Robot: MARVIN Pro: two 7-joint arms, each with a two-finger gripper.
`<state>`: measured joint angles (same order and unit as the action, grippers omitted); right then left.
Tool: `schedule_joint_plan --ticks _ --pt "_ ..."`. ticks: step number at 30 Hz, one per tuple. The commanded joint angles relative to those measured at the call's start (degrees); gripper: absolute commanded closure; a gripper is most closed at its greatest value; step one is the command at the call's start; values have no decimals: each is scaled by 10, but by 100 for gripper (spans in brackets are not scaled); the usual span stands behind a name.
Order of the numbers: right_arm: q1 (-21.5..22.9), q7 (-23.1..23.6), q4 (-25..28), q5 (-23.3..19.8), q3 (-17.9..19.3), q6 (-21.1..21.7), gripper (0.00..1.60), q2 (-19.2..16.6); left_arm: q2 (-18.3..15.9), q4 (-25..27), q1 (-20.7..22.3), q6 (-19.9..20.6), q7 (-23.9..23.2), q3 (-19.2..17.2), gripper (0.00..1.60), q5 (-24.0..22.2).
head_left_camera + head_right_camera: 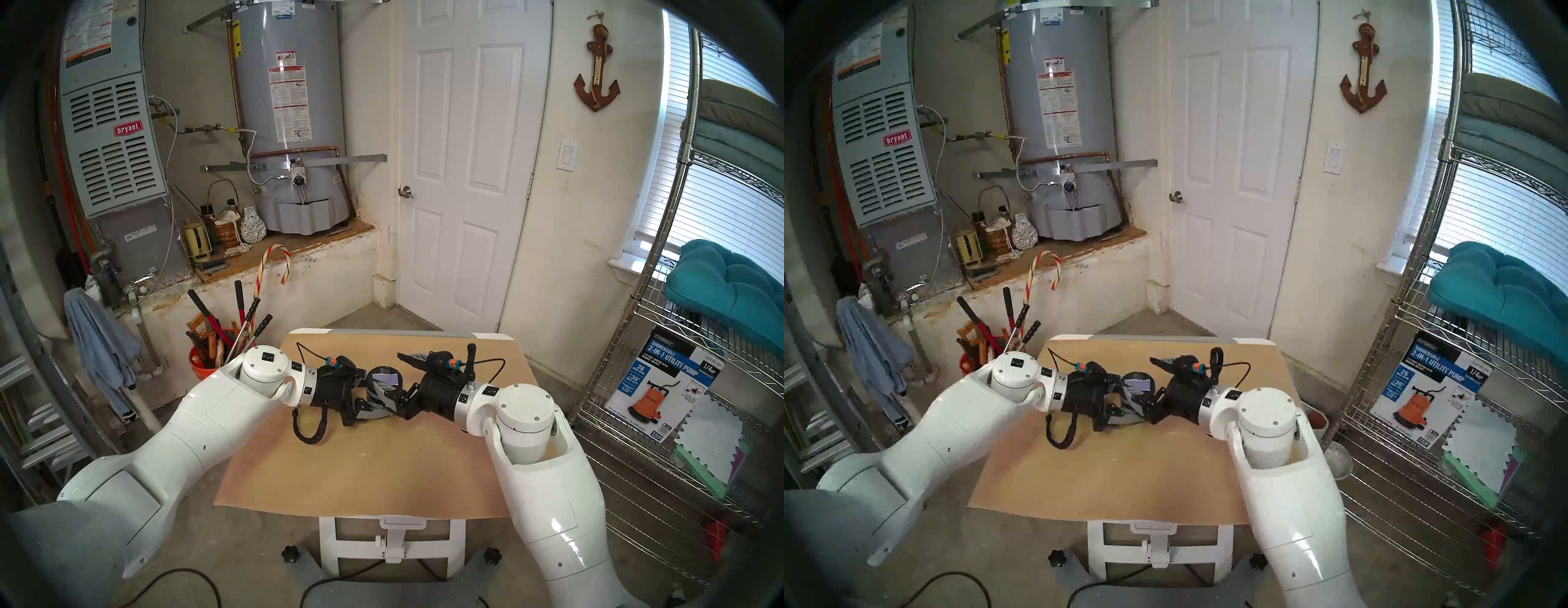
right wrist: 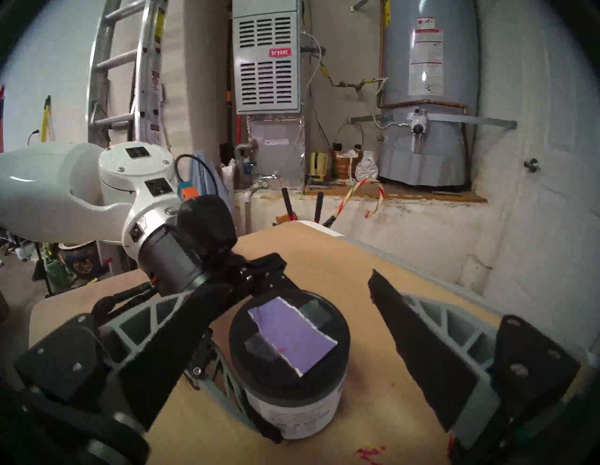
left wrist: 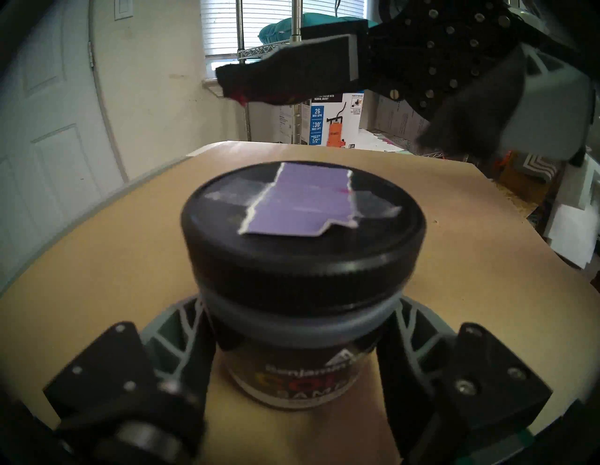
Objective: Open paint jar
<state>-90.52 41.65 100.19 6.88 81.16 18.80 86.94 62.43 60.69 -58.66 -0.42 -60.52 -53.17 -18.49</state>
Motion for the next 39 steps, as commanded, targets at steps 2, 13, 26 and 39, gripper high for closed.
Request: schedule_joint_plan --ticks 2,13,26,39 --pt "-10 -14 29 -1 -14 4 0 24 -6 0 4 3 7 -5 160 3" --pt "-20 -12 36 0 -17 10 0 17 -3 -10 8 -1 3 -6 160 4" --pt "-4 -29 6 -4 -25 6 0 35 -4 -8 6 -3 1 -6 160 2" --pt "13 -42 -19 -2 -31 7 0 39 -8 -1 1 -2 1 -7 160 0"
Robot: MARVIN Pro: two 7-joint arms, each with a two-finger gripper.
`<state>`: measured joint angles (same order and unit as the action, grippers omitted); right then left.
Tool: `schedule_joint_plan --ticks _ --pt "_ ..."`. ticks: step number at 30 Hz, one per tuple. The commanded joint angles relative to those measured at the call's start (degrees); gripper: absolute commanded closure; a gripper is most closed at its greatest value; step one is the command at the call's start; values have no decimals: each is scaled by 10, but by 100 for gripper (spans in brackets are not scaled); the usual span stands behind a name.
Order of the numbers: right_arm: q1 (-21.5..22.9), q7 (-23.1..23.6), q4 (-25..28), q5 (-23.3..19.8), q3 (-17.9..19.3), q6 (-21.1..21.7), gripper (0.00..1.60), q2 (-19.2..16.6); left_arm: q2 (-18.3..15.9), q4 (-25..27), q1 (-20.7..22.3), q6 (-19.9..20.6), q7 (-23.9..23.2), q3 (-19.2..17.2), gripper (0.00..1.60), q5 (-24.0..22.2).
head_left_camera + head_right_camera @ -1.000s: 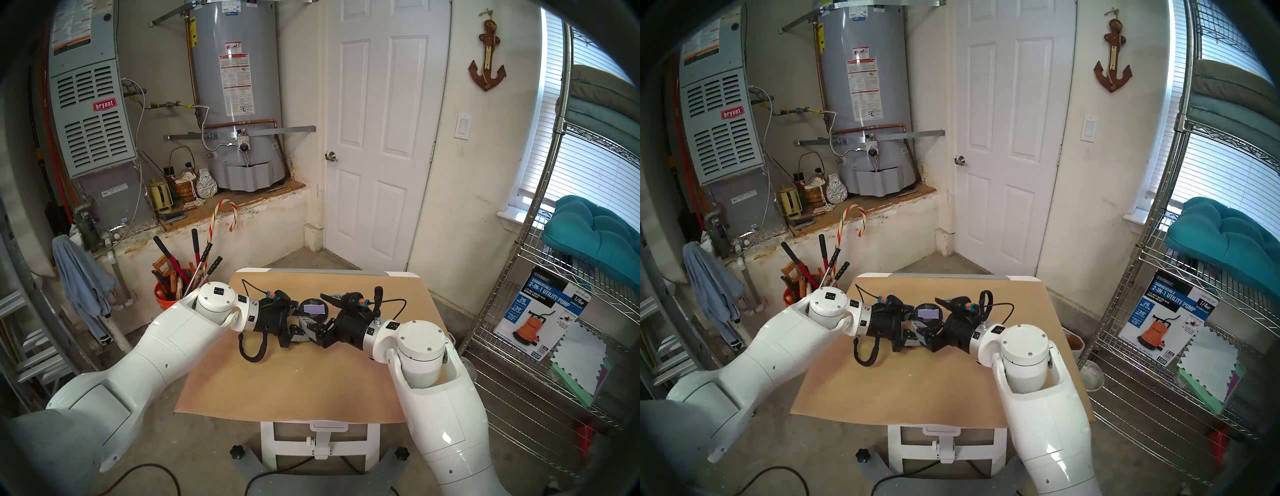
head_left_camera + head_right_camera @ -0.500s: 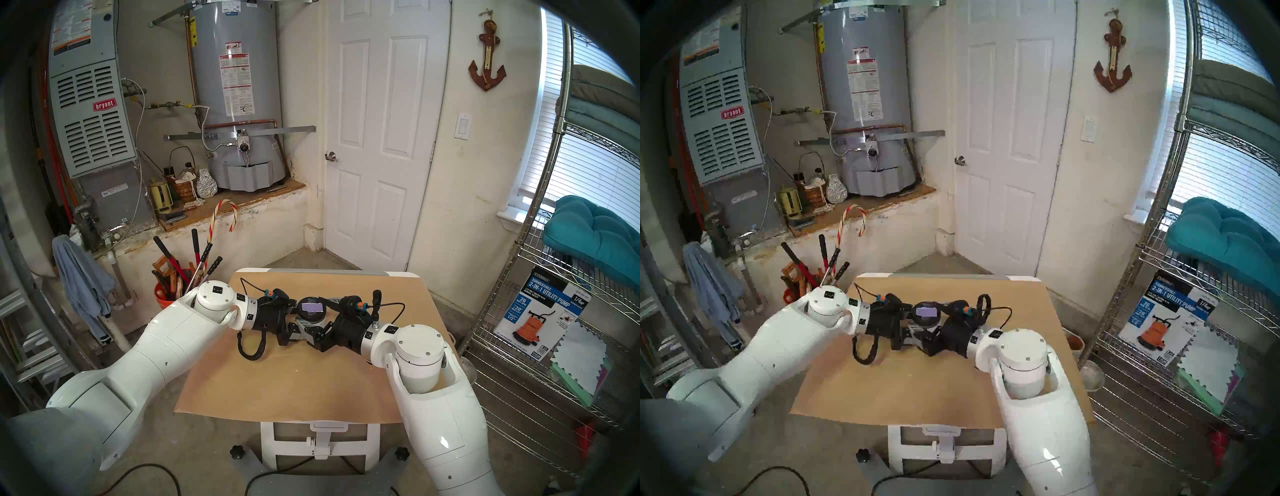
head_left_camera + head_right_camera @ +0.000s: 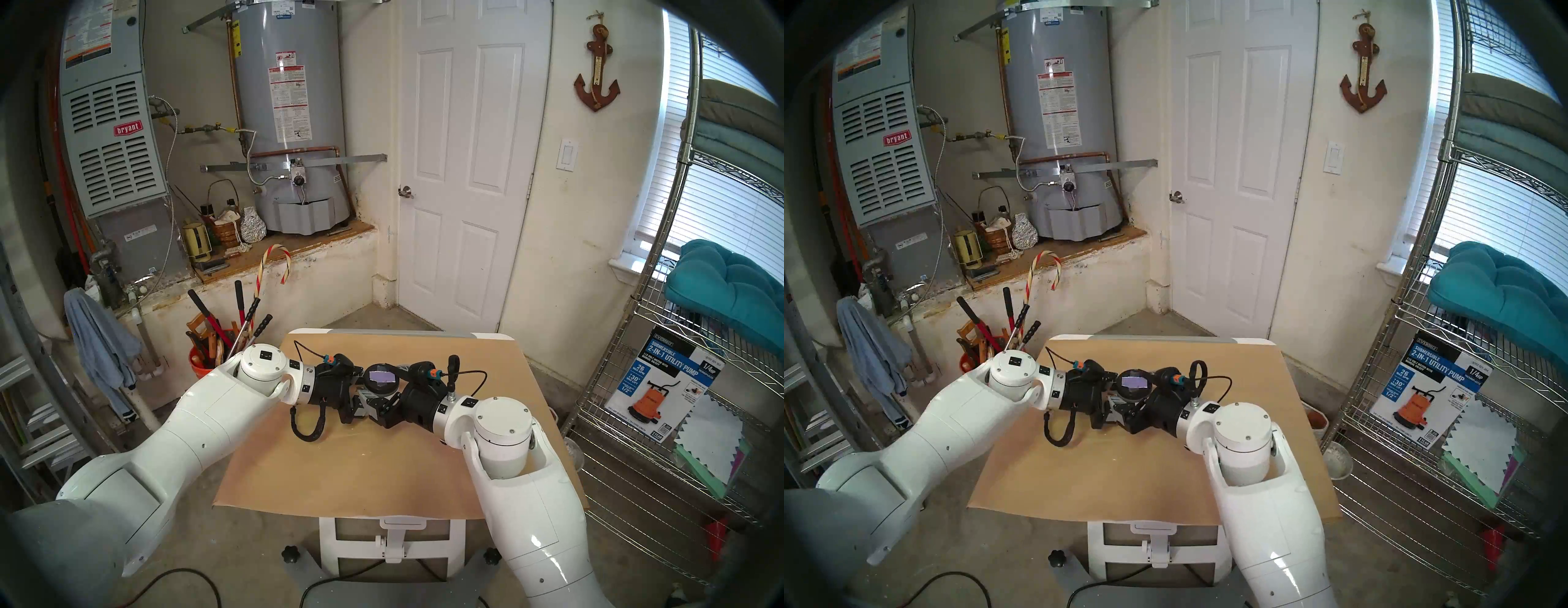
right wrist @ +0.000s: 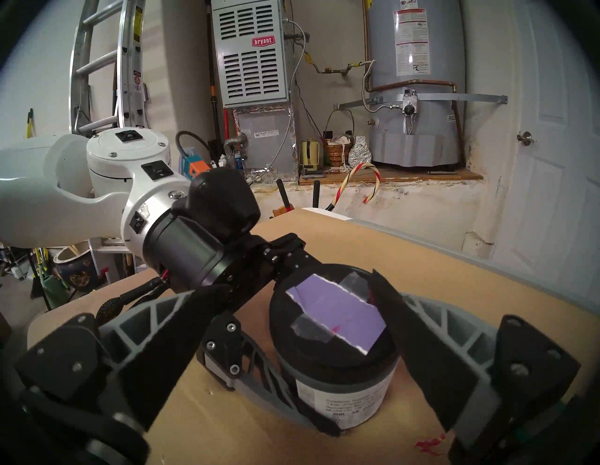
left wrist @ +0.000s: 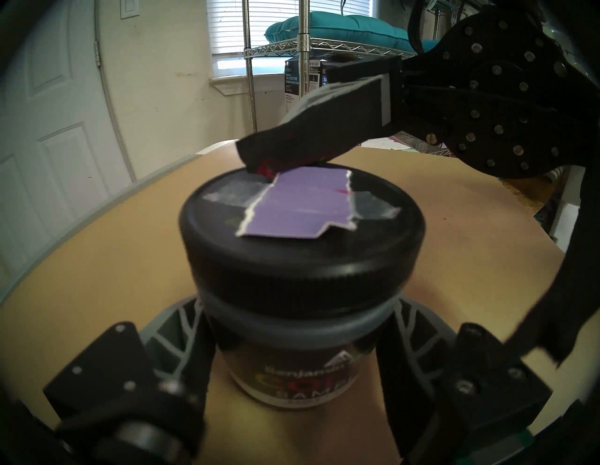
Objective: Open paint jar
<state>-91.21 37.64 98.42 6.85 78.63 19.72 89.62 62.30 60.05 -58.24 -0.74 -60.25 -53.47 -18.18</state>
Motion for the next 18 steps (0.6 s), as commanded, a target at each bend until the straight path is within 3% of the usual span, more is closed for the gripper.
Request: schedule_joint_plan --ticks 1,18 --pt "21 -3 -3 -1 -6 -2 0 12 -8 6 -3 2 -2 -4 160 -3" --pt "28 -9 -26 1 -9 -4 0 7 -9 0 1 0 -7 -4 160 -5"
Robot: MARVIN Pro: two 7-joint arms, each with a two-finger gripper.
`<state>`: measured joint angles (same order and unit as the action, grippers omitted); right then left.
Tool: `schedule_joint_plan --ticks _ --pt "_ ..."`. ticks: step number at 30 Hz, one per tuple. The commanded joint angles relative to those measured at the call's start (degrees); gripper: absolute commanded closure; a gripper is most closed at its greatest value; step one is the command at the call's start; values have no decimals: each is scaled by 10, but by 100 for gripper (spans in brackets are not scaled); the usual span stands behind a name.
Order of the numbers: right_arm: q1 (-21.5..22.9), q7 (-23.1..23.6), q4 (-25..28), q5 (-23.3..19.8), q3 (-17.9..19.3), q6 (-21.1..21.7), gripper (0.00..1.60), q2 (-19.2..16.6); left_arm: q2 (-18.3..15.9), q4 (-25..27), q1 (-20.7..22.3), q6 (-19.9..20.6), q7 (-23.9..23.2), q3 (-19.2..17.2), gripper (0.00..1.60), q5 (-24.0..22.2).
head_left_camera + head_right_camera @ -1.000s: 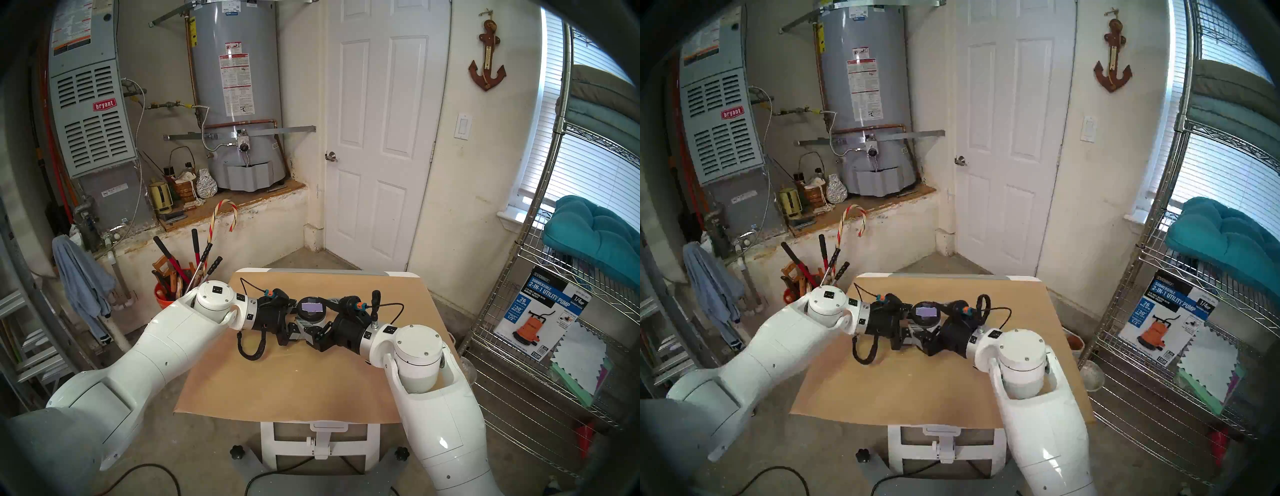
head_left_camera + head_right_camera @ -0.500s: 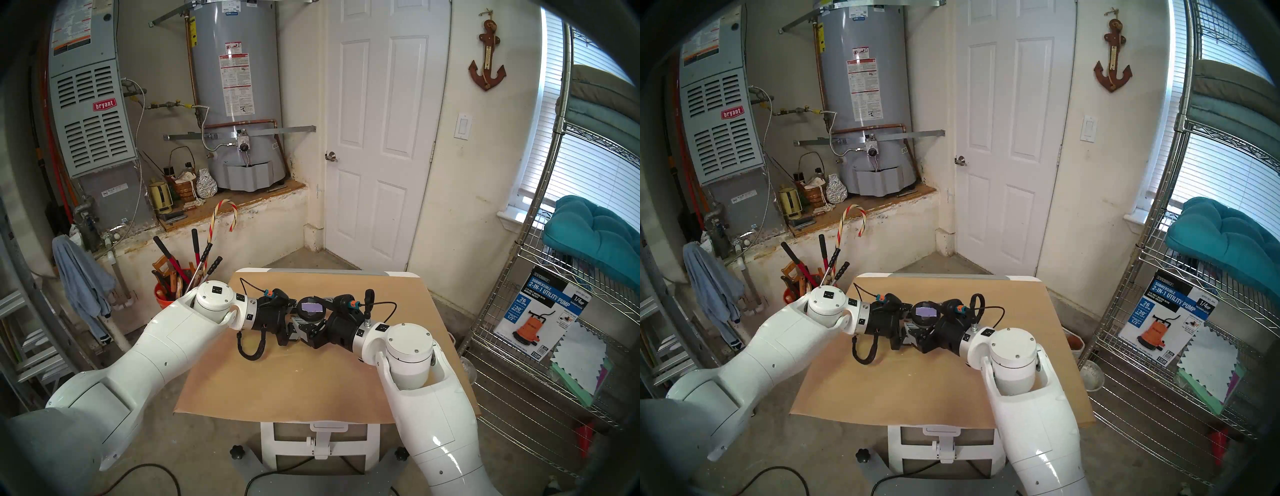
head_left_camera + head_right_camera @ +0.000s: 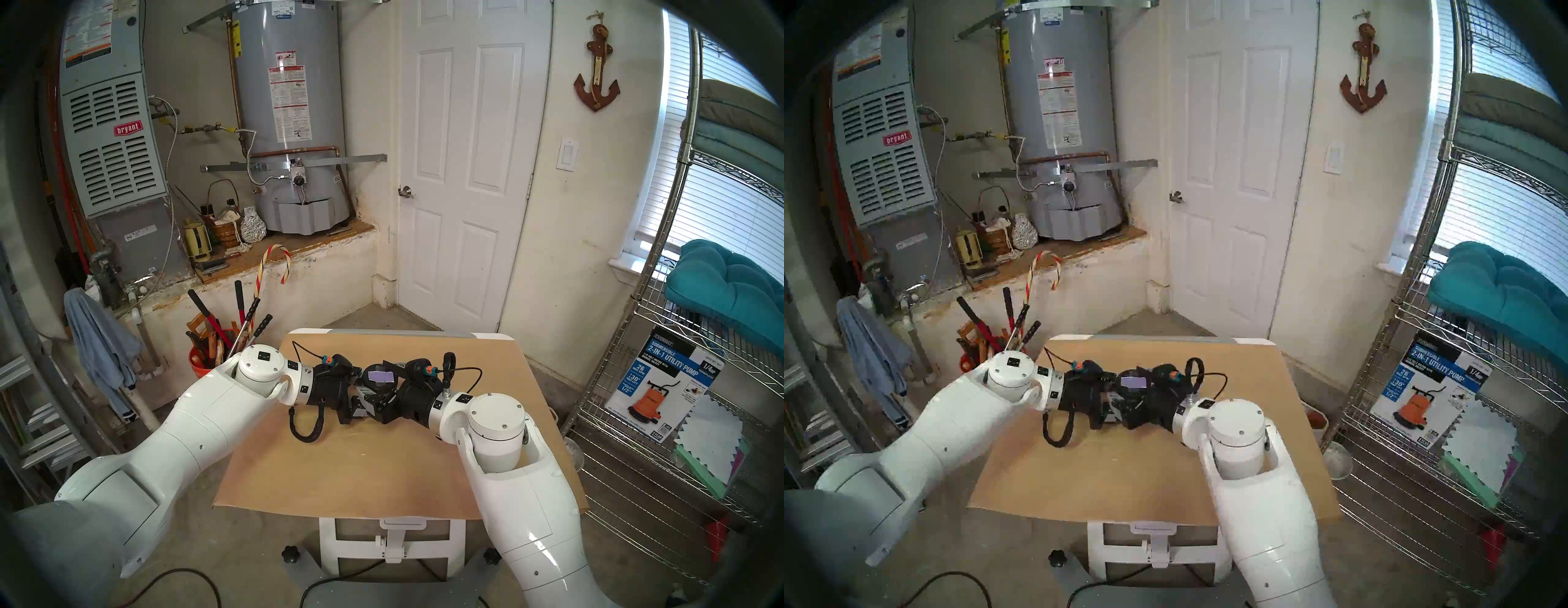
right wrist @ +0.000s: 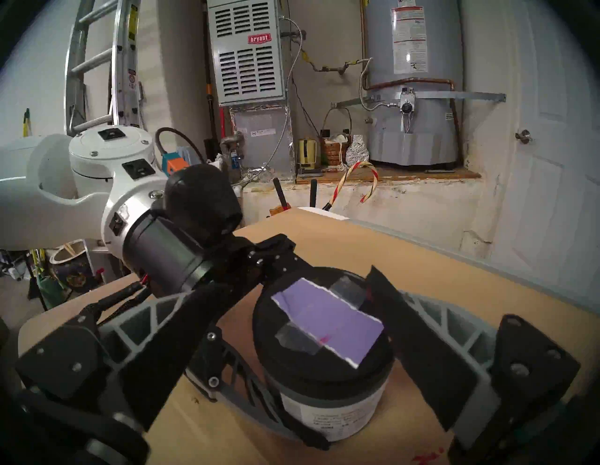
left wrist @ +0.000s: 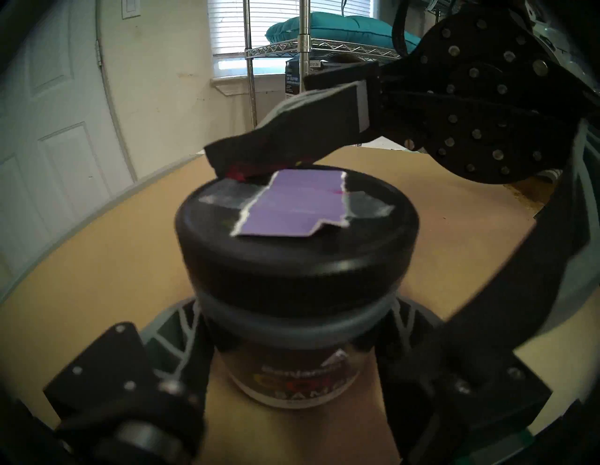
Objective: Open paint jar
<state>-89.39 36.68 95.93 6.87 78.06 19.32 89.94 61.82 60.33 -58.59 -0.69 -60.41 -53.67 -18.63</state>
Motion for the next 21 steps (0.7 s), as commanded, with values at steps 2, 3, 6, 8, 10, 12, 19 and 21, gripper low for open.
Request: schedule_joint_plan --ticks 2,3,6,8,10,12,19,21 --pt "10 0 -2 0 -3 1 9 3 -4 -4 5 -1 -6 -2 160 -1" --pt "10 0 -2 1 -3 0 8 3 -4 -4 6 -1 -6 -2 160 -1" --pt "12 1 -5 0 -2 -7 0 1 -4 -5 7 -1 -7 -1 160 -1" --pt "14 1 -8 -2 0 -10 0 1 -3 -6 7 -1 -8 -1 160 -1" --pt "17 0 -9 -4 2 -11 0 2 -3 -7 8 -1 -8 -1 160 -1" --pt "19 0 -12 -6 3 -18 0 2 -2 -8 8 -2 -9 -1 160 -1" --pt "25 -2 -16 -4 2 -35 0 -1 -2 -10 10 -2 -10 0 160 -2" --pt "26 -6 -17 4 -1 -39 0 -4 -2 -11 10 -2 -11 0 160 -2"
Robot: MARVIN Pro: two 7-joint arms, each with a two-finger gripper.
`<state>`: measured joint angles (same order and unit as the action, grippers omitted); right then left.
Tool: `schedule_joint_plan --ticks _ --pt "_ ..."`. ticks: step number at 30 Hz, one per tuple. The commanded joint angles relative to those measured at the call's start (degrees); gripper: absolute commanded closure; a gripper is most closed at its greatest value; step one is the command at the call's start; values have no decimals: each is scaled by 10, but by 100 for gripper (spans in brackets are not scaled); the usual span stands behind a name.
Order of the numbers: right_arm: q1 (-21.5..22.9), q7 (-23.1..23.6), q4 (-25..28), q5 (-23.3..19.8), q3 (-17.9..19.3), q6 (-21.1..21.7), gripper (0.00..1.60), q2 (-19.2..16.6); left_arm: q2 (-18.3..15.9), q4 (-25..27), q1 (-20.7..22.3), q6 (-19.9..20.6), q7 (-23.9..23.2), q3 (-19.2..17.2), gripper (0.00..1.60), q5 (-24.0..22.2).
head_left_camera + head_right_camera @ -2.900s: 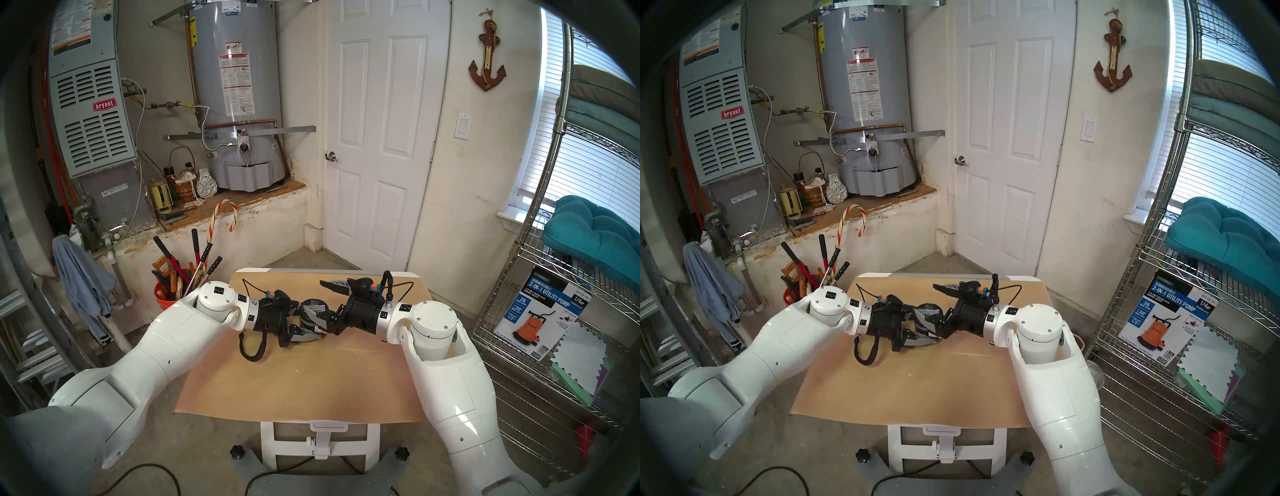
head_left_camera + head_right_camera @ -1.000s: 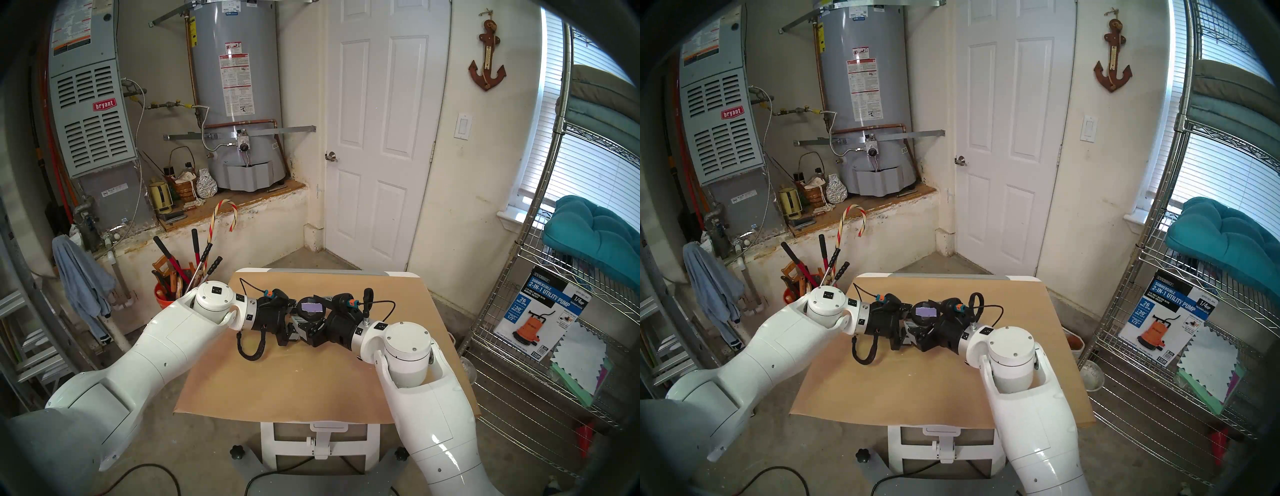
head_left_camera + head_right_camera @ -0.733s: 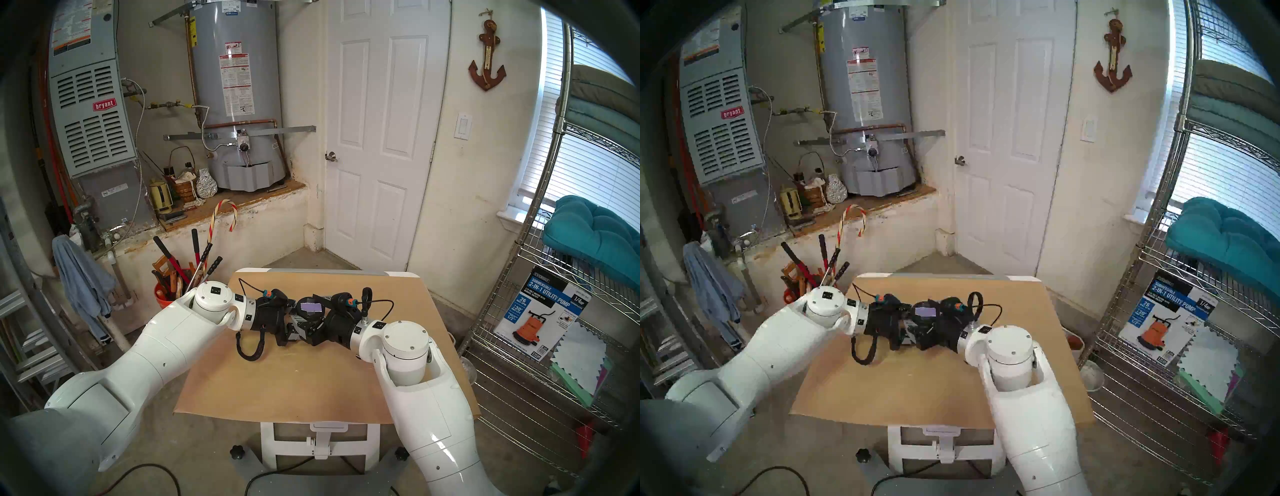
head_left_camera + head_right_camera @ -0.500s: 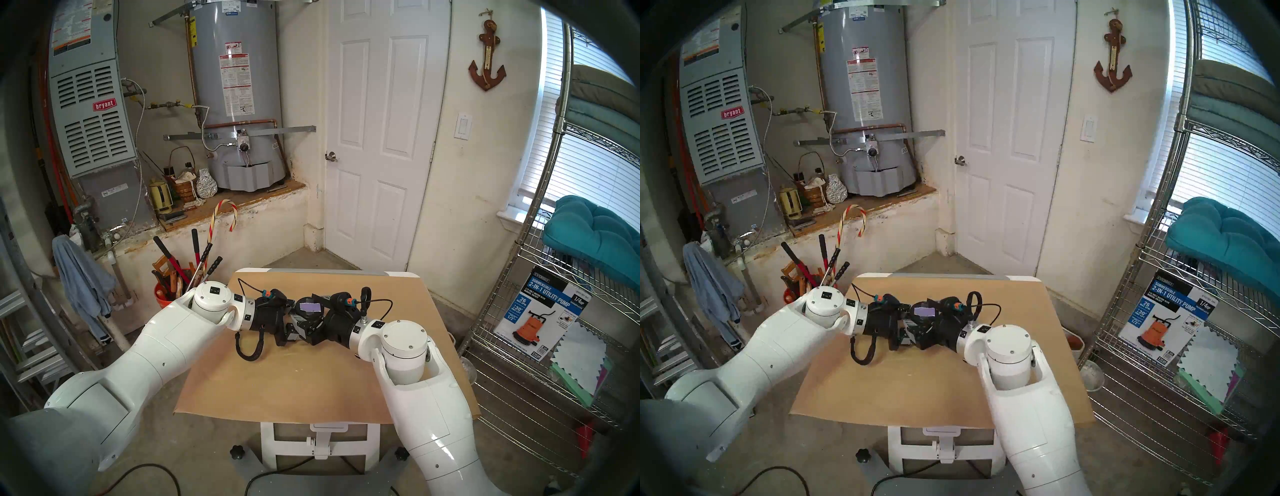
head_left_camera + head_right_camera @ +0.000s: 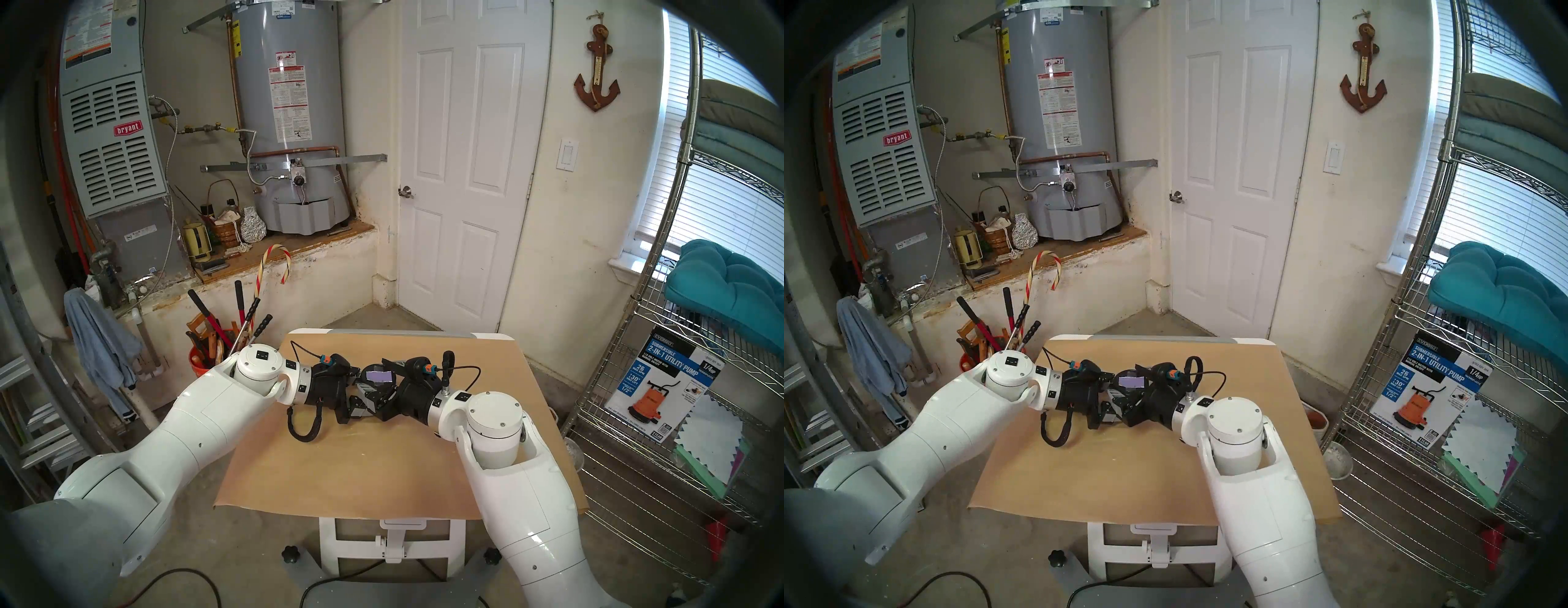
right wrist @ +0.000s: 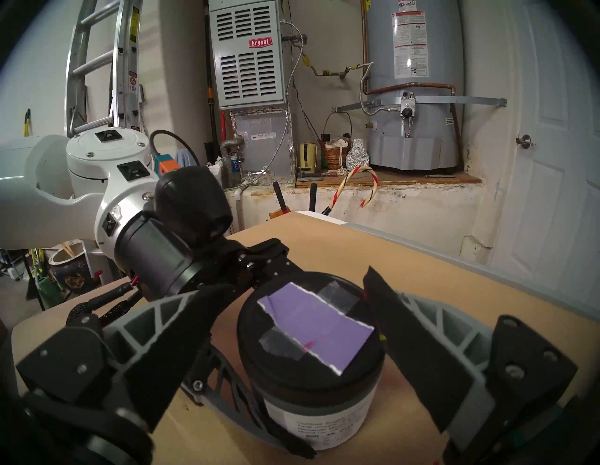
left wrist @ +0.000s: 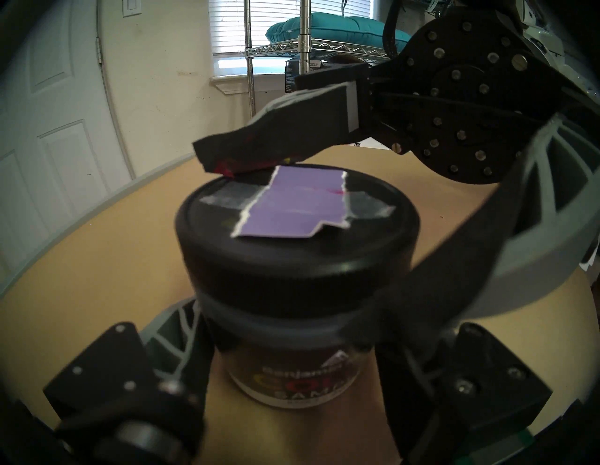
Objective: Open paint jar
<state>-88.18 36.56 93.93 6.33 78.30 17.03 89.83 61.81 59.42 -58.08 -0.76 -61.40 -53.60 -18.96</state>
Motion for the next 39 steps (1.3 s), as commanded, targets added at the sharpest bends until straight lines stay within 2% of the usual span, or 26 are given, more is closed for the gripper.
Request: schedule_joint_plan --ticks 1,21,22,23,26,27,32,33,35,37,39 --pt "14 -4 2 9 -4 -17 0 -3 -1 -2 5 -2 -1 -1 160 1" --pt "22 -1 -16 8 -2 -5 3 2 -3 1 4 -1 -3 -2 160 0" --pt "22 -2 -17 7 -1 -2 37 4 -3 1 5 0 -3 -2 160 0" --pt "22 -2 -18 7 -1 -2 80 4 -3 1 5 0 -3 -2 160 0" --pt "25 2 -20 5 -1 3 85 3 -3 1 5 0 -3 -2 160 0" --pt "26 2 -21 5 0 2 99 3 -3 1 5 0 -3 -2 160 0" --pt "34 15 -29 4 -2 0 107 -5 -3 -3 5 -6 -8 -4 160 -3" --pt "35 16 -30 4 -3 -2 117 -6 -3 -3 6 -6 -9 -4 160 -4" --pt "41 29 -37 2 -4 -9 122 -14 -4 -4 7 -8 -13 -4 160 -5" --pt "45 33 -39 5 -5 -16 141 -18 -5 -6 8 -12 -18 -5 160 -7" --pt "52 46 -45 3 -5 -26 141 -25 -6 -11 10 -23 -32 -5 160 -11"
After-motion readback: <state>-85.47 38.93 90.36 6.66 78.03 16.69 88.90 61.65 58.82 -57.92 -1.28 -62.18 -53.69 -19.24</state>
